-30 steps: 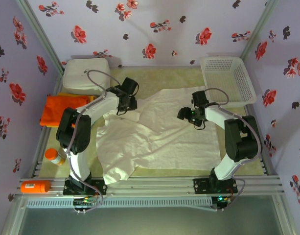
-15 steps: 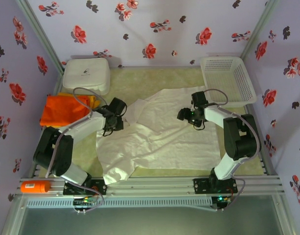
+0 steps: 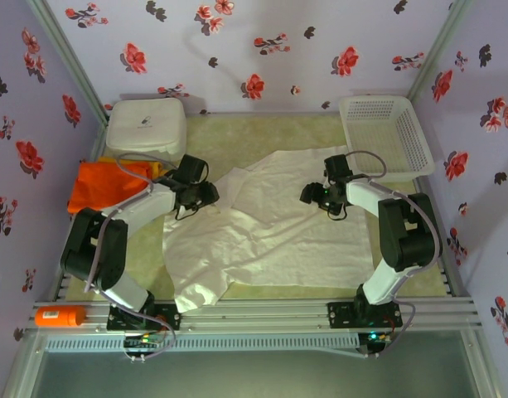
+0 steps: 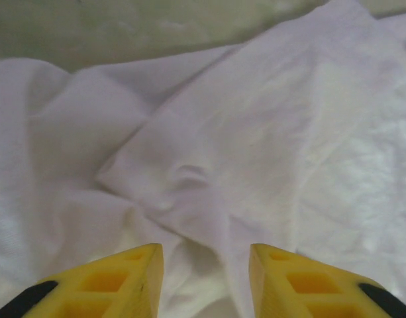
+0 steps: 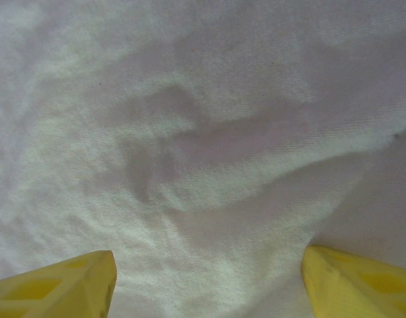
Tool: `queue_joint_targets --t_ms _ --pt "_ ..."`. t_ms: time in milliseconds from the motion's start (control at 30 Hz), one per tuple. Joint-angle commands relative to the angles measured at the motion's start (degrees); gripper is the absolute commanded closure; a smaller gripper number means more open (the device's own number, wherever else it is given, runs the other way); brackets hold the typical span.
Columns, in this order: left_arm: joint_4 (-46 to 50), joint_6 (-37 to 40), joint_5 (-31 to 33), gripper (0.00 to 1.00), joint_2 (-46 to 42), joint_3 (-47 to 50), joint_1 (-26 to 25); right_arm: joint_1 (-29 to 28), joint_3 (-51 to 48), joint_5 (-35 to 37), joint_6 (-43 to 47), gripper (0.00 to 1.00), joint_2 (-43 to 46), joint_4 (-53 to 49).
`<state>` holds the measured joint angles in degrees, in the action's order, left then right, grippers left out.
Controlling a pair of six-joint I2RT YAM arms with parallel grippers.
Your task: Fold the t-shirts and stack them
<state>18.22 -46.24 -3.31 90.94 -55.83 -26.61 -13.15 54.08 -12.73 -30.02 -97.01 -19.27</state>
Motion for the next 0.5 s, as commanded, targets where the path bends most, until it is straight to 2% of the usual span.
queue_joint_targets --t_ms 0,100,467 --pt "-7.73 -6.38 -5.75 0.57 0.23 2.71 -0.11 -0.18 -0.75 -0.45 -0.29 0.25 0.18 -0.65" --pt "-10.13 -8.62 -7.70 0.54 -0.55 4.46 -0.18 -0.21 -0.74 -0.51 -0.19 0.25 -0.02 -0.74" --pt "-14.52 -12.73 -8.99 0.54 -0.82 7.13 0.01 -0.35 -1.26 -1.02 -0.85 0.26 -0.38 0.20"
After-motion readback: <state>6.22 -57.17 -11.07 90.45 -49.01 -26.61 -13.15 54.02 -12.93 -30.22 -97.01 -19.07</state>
